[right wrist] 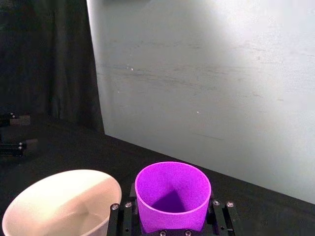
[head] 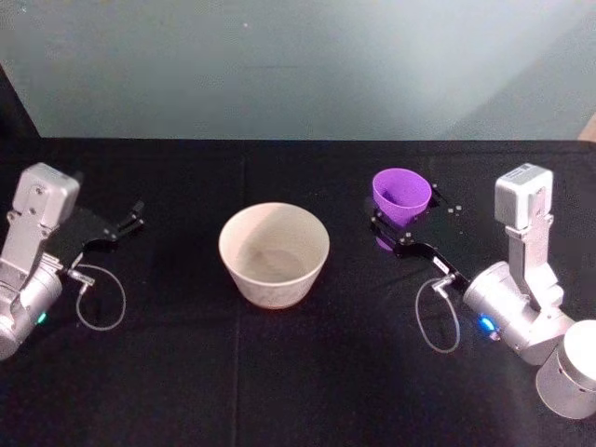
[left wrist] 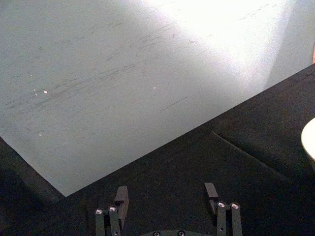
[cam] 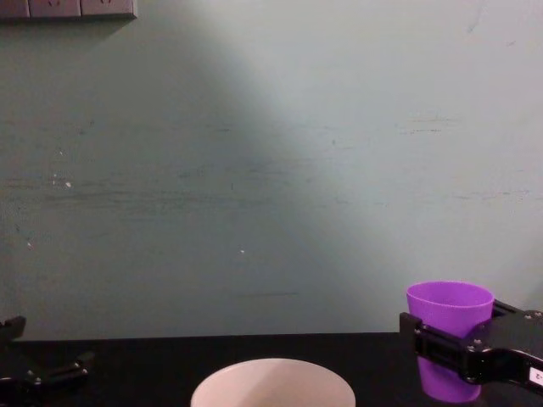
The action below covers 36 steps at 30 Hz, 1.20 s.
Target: Pick up the cup and pour the mung beans from the cup into the bowl.
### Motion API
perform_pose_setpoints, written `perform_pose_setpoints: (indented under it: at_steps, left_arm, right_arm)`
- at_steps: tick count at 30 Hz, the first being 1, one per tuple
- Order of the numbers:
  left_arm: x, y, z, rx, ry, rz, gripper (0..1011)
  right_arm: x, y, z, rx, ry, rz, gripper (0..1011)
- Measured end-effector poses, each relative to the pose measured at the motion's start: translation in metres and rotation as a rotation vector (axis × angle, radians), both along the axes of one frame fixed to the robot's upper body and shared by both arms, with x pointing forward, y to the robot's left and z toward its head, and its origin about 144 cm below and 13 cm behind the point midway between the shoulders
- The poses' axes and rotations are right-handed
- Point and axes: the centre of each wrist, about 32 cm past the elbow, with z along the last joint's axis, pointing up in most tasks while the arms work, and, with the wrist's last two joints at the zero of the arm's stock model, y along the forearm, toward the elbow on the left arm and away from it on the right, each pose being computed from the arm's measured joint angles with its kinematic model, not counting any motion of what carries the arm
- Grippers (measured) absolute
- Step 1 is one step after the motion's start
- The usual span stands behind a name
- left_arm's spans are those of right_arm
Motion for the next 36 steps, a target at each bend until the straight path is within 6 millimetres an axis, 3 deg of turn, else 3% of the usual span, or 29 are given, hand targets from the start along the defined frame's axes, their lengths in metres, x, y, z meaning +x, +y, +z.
perform_pose_setpoints:
  at_steps: [36]
  left_arm:
    - [0.0, 0.0, 0.0, 0.0, 0.0, 0.0, 1000]
  right_arm:
    - [0.0, 0.0, 0.0, 0.0, 0.0, 0.0, 735]
